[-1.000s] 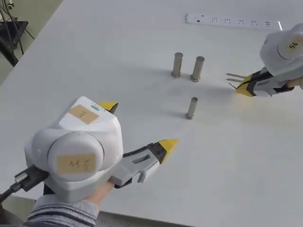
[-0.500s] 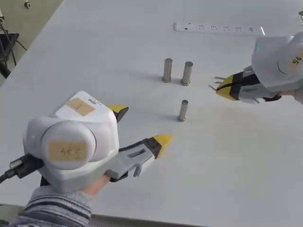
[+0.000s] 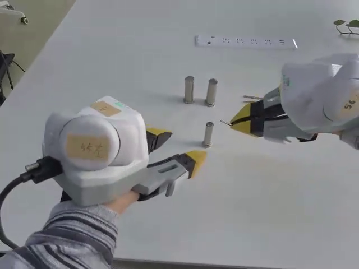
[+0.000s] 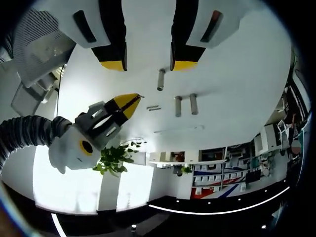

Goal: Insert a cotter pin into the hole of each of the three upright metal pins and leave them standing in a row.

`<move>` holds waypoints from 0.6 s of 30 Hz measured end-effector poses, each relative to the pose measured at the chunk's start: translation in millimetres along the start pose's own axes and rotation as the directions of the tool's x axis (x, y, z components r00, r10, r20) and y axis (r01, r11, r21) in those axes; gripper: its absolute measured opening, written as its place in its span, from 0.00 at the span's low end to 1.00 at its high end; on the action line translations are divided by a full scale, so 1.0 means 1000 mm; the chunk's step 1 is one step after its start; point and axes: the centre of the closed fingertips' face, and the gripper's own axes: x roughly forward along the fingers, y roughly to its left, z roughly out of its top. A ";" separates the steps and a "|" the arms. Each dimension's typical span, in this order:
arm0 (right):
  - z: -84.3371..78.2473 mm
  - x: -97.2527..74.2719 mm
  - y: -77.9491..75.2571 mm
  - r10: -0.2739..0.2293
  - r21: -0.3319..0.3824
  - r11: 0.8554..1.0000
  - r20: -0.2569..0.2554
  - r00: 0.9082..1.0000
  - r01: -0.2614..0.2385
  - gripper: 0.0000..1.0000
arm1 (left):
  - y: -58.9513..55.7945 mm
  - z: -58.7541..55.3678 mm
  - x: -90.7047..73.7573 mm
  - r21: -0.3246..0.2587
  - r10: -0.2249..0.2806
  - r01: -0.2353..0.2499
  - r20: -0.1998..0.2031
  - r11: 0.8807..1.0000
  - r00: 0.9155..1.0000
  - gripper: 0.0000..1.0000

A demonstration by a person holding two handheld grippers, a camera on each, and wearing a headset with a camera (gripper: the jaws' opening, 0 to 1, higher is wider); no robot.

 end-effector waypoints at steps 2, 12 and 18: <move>0.004 0.000 0.006 0.000 -0.008 1.000 0.002 1.000 0.000 0.00 | -0.004 0.001 0.001 -0.007 -0.020 0.020 0.007 1.000 1.000 0.28; 0.022 -0.003 0.030 0.020 -0.127 0.992 0.036 0.999 -0.016 0.00 | -0.025 -0.001 0.005 -0.233 -0.134 0.137 0.026 0.963 0.991 0.16; 0.031 -0.005 0.040 0.037 -0.154 0.988 0.051 0.998 -0.029 0.00 | -0.024 -0.003 0.006 -0.299 -0.134 0.138 0.036 0.944 0.990 0.14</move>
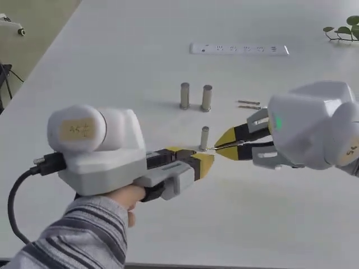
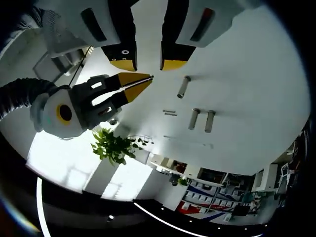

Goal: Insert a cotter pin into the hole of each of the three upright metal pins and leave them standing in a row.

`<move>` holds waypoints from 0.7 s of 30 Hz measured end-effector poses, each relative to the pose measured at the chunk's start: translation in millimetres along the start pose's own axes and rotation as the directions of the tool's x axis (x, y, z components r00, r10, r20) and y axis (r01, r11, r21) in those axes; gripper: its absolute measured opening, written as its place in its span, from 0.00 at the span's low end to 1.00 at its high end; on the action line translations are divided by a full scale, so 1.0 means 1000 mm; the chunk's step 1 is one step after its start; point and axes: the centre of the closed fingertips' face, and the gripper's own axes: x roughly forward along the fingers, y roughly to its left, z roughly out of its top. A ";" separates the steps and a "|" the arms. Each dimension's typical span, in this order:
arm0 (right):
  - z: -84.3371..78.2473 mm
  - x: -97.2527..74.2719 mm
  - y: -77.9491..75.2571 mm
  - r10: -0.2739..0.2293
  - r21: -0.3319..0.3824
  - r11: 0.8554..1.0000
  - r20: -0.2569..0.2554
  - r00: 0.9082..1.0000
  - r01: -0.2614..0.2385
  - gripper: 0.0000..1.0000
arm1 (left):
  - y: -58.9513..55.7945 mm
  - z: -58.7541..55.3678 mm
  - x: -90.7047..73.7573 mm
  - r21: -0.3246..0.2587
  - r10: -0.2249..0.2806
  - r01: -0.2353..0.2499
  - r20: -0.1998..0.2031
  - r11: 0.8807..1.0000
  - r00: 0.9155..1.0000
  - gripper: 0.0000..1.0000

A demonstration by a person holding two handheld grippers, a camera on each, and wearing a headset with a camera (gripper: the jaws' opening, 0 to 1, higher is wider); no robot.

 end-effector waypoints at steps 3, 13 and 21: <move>0.005 -0.001 0.001 -0.005 -0.003 1.000 0.013 1.000 0.005 0.00 | -0.001 0.000 0.000 -0.010 -0.002 0.002 0.003 1.000 1.000 0.12; 0.014 0.000 0.007 0.004 -0.003 1.000 0.029 1.000 -0.004 0.00 | -0.006 0.001 0.001 -0.063 -0.020 0.021 0.025 0.998 0.999 0.05; 0.017 0.000 0.008 0.012 -0.005 1.000 0.034 0.999 -0.012 0.00 | -0.004 0.002 0.002 -0.094 -0.011 0.014 0.033 0.995 0.999 0.02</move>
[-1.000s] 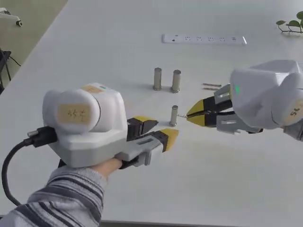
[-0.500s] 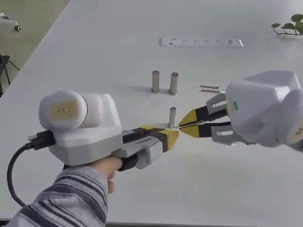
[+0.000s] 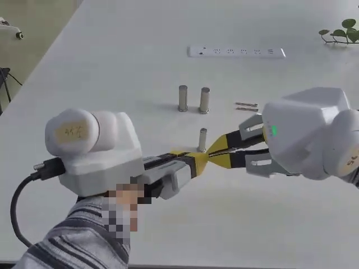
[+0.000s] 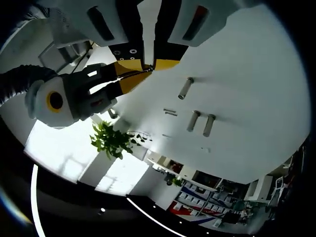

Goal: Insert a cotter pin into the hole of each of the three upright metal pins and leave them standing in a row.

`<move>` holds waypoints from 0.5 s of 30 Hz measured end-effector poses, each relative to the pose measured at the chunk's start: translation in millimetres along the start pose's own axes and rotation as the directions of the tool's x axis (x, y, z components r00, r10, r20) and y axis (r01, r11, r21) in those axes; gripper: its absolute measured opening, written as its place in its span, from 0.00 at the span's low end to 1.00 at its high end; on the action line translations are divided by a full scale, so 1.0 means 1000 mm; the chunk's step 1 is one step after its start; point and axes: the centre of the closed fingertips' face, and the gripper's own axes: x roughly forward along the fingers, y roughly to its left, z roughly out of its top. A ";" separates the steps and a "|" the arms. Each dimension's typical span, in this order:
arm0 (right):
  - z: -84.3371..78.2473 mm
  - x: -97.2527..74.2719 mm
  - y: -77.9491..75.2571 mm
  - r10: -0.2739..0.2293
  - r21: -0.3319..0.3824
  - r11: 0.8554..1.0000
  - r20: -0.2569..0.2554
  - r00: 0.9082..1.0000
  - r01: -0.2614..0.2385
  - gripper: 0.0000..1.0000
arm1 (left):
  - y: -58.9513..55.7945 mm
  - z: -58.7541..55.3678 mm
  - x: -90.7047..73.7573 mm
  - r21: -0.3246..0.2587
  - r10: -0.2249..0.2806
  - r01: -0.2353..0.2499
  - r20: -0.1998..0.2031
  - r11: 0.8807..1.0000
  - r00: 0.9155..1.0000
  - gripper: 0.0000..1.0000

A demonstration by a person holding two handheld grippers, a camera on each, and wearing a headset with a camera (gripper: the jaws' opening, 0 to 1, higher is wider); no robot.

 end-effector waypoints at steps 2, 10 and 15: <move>0.001 0.000 0.000 0.001 0.000 1.000 0.002 1.000 -0.001 0.00 | 0.001 0.000 0.000 -0.006 0.003 -0.003 0.003 1.000 1.000 0.01; 0.003 0.001 0.001 0.002 -0.007 1.000 0.000 1.000 -0.002 0.00 | 0.002 -0.001 0.000 0.004 0.014 -0.014 -0.001 1.000 1.000 0.00; 0.003 0.000 0.003 -0.001 0.006 1.000 0.001 1.000 0.001 0.00 | 0.001 -0.002 -0.001 0.078 0.008 -0.007 -0.009 0.997 1.000 0.00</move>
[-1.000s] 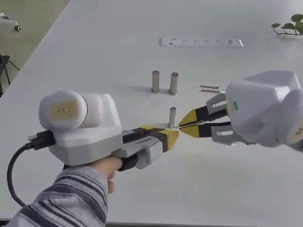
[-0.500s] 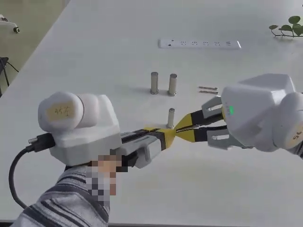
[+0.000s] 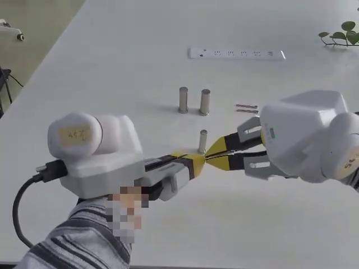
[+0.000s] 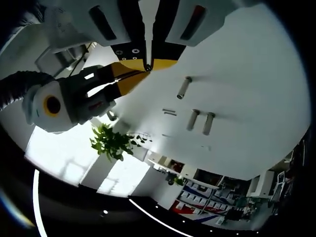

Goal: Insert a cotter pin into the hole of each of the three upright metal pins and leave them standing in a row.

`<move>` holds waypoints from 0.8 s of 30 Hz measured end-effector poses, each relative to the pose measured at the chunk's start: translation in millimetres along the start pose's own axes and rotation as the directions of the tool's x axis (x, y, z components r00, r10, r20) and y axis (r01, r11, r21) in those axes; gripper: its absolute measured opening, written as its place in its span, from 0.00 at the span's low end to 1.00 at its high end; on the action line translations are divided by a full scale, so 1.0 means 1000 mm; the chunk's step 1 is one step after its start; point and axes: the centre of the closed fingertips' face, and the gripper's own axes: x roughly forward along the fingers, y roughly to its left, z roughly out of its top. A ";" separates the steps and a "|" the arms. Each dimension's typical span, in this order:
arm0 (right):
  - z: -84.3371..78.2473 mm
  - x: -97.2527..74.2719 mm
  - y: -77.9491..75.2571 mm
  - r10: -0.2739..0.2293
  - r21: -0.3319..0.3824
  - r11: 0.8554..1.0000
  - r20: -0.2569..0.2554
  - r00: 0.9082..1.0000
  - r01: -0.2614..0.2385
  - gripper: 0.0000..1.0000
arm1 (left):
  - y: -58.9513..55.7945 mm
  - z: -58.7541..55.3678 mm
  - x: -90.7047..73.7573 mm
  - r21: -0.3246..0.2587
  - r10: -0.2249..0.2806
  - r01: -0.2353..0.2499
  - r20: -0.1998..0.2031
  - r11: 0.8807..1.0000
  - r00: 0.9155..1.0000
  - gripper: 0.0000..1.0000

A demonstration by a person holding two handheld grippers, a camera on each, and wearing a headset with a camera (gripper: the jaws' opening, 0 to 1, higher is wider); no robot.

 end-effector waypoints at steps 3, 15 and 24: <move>0.001 -0.001 -0.001 -0.017 0.007 1.000 0.007 1.000 0.017 0.00 | 0.000 0.003 -0.001 0.094 -0.003 0.003 0.004 0.996 1.000 0.00; 0.003 -0.002 0.003 -0.001 0.127 0.992 0.038 0.999 -0.004 0.00 | -0.006 -0.003 -0.006 0.363 -0.006 0.027 -0.058 0.931 0.998 0.00; -0.002 0.000 0.009 0.041 0.218 0.974 0.052 0.998 -0.052 0.01 | -0.011 -0.008 -0.006 0.569 -0.008 0.070 -0.111 0.819 0.994 0.00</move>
